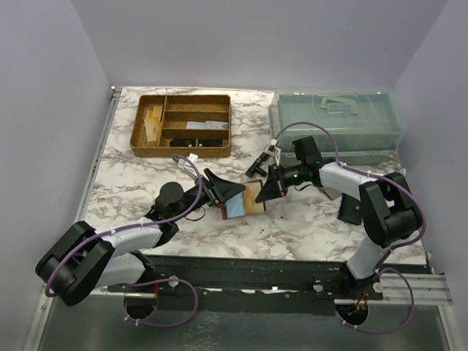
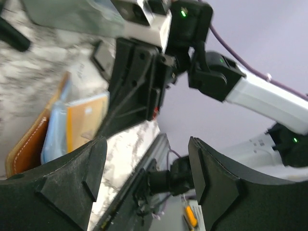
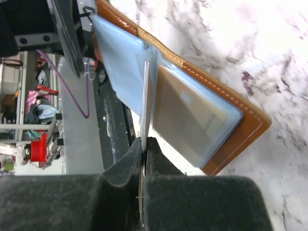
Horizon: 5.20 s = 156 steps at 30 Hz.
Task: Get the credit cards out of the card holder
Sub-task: Remove the credit card from the card holder.
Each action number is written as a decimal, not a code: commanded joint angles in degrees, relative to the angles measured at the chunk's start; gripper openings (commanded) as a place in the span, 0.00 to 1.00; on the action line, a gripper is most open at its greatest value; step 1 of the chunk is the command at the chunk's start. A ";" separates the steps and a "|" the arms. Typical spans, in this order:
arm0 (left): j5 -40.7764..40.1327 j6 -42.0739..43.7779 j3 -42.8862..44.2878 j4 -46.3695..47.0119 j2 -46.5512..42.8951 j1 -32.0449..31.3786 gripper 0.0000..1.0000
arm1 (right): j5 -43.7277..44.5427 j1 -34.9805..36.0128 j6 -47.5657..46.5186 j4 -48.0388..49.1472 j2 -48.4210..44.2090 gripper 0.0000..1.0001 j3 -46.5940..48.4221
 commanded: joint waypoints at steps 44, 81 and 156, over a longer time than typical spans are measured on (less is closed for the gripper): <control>1.61 12.85 1.50 -8.33 -7.27 -4.74 0.56 | -10.13 -1.82 -11.74 -4.74 -6.30 0.00 0.77; -6.77 16.31 9.11 -16.15 3.74 -9.60 0.59 | -10.98 -2.01 -10.85 -4.07 -7.01 0.00 0.71; 11.84 10.42 -0.92 10.10 6.07 -0.21 0.00 | -22.60 -5.42 -10.06 -4.34 -6.24 0.01 1.07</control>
